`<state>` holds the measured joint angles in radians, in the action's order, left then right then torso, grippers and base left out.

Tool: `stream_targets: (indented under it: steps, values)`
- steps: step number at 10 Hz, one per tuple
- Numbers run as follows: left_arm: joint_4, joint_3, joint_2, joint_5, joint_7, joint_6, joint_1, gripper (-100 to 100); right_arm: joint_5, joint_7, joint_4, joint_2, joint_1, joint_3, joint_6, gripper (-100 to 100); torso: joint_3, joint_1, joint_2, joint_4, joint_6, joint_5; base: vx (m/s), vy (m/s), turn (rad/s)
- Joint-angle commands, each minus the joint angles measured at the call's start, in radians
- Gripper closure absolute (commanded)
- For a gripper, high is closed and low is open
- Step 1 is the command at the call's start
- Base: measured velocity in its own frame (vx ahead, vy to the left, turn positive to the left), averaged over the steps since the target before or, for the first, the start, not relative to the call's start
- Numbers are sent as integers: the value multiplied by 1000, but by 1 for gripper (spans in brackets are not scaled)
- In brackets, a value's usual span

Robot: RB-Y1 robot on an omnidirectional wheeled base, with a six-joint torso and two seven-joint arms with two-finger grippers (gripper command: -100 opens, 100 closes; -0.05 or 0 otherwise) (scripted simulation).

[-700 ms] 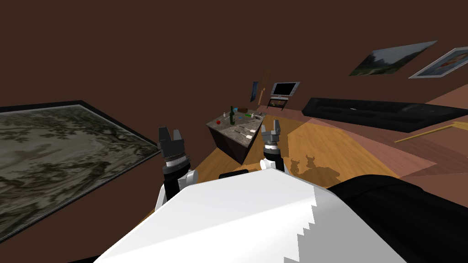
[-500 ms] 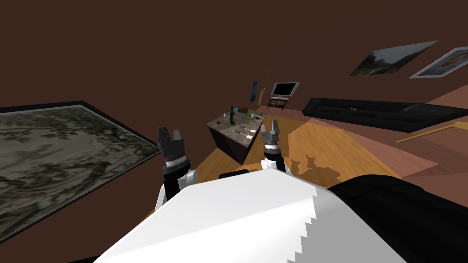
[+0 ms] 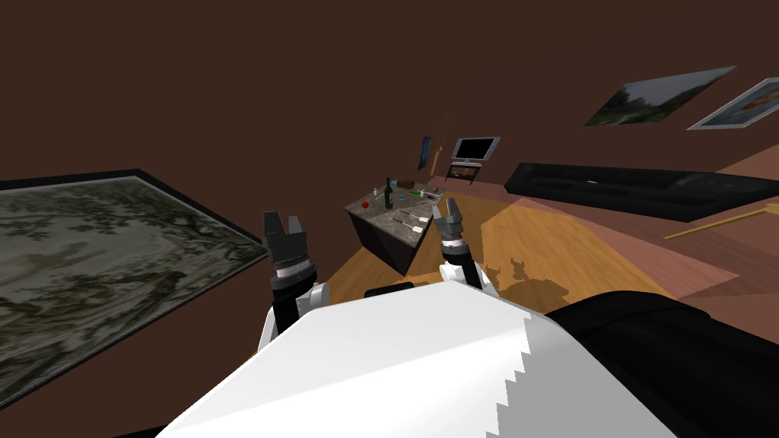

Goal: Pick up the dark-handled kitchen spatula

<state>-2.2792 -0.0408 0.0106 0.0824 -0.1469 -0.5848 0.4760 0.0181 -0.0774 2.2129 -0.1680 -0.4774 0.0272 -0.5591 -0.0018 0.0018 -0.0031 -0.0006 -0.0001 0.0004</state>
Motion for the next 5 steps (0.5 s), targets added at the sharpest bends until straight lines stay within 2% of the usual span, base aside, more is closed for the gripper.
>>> stream_targets:
  steps: [1, 5]
  values:
    - [0, 0, 0, 0, 0, 0, 0, 0, 9, 4, -5, -32, 11, -1, -1, -100, 0, 0, 0, 0, 0, 0, 35, 27, 6]
    - [0, 0, 0, 0, 0, 0, 0, 0, 58, 14, -24, -155, 57, -11, -8, -100, 0, 0, 0, 0, 0, 0, 40, 38, 15]
